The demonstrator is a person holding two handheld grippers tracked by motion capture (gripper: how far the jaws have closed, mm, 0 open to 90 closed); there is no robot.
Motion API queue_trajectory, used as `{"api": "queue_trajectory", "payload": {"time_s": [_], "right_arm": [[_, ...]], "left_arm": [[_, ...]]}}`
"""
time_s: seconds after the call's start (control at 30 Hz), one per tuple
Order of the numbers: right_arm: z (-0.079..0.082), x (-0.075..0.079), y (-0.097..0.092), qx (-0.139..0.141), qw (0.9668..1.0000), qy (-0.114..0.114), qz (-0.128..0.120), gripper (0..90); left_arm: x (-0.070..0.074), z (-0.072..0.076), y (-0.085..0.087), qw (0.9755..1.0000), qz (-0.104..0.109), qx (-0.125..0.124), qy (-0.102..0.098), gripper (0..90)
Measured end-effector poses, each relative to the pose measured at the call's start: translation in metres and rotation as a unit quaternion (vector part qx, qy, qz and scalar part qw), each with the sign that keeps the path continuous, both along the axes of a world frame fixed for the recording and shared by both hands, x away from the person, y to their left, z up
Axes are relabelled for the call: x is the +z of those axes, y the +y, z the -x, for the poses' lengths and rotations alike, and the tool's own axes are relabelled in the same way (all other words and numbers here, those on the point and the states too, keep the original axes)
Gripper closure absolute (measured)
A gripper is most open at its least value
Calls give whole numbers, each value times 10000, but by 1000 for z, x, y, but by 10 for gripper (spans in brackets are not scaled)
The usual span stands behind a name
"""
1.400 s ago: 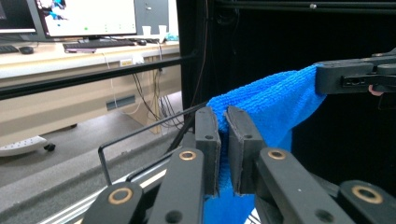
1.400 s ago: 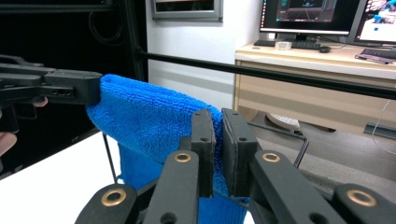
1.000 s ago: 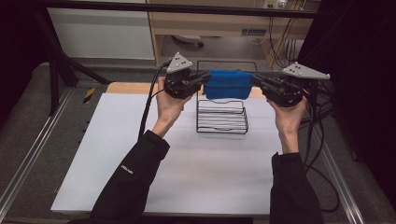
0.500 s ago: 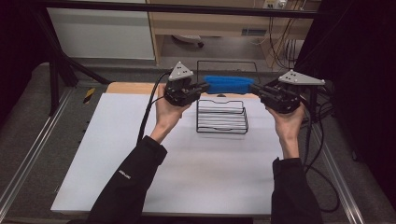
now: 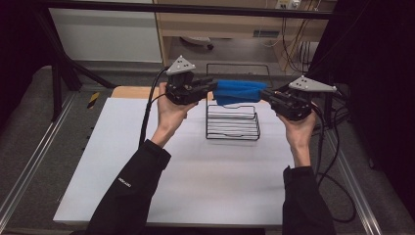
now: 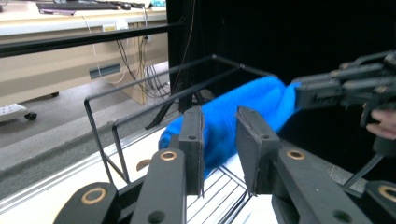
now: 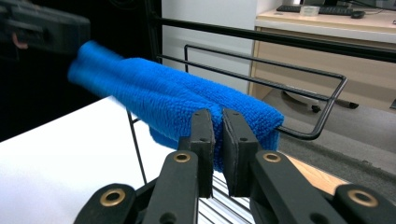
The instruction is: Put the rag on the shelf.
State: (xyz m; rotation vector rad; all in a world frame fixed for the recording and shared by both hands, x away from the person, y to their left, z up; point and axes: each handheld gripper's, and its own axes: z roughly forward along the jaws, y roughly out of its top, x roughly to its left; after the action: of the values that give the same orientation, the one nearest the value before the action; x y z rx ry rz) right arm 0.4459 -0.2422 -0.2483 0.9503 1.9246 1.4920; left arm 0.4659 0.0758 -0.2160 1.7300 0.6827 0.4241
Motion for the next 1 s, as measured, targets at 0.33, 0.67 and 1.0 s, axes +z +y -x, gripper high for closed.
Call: {"api": "queue_trajectory", "payload": {"time_s": [0.33, 0.67, 1.0], "right_arm": [[0, -4, -1, 43, 10000, -5, 68, 821], [-1, -7, 0, 92, 9999, 71, 47, 787], [2, -3, -2, 169, 9998, -8, -141, 686]], "left_arm": [[-11, -5, -17, 9977, -511, -169, 423, 814], [-33, -9, -29, 9940, -917, -188, 565, 889], [-44, -14, -31, 9934, -1008, -83, 541, 894]]}}
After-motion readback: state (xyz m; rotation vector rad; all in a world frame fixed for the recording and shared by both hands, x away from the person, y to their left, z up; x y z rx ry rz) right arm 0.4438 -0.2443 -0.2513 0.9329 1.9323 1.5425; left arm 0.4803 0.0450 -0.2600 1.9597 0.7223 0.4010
